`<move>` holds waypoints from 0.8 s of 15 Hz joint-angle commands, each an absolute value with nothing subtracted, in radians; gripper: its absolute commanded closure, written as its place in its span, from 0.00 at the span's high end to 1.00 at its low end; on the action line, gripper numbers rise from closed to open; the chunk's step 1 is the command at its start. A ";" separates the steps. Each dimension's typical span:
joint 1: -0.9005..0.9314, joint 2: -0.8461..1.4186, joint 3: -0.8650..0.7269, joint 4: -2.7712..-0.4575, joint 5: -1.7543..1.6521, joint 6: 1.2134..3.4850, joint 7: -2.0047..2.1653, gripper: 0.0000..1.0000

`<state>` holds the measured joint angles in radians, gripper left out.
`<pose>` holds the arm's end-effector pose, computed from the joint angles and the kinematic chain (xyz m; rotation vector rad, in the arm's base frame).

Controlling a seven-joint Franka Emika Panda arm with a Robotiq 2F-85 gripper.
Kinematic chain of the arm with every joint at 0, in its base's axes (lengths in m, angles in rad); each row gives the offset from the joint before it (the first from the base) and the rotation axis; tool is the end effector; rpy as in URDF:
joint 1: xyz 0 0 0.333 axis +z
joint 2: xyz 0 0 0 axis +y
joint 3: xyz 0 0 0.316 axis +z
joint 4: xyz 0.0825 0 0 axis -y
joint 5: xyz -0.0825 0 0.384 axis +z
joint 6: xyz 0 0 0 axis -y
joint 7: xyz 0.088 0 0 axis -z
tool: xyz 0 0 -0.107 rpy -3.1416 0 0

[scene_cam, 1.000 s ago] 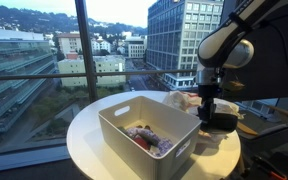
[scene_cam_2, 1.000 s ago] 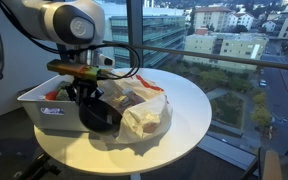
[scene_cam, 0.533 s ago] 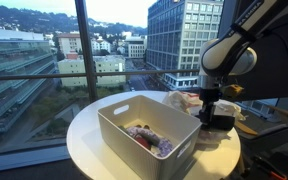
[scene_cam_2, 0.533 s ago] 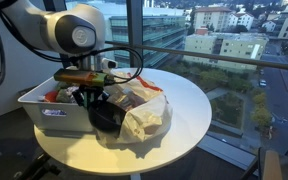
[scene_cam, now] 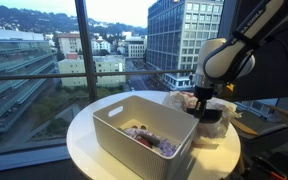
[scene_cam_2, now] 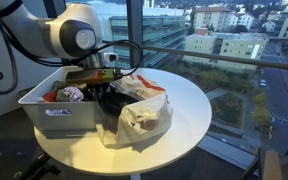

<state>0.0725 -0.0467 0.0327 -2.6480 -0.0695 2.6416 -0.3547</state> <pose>0.4256 0.0466 0.2622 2.9960 0.7974 0.0549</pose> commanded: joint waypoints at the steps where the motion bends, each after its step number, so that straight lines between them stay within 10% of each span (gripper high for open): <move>1: 0.067 0.019 0.034 -2.659 -0.066 2.769 -0.374 0.07; 11: 0.047 0.106 -0.008 -2.664 -0.373 2.911 -0.264 0.09; 12: 0.049 0.107 -0.013 -2.662 -0.393 2.911 -0.251 0.36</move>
<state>0.0451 0.1043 0.0071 -2.6672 -0.3143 2.8794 -0.2979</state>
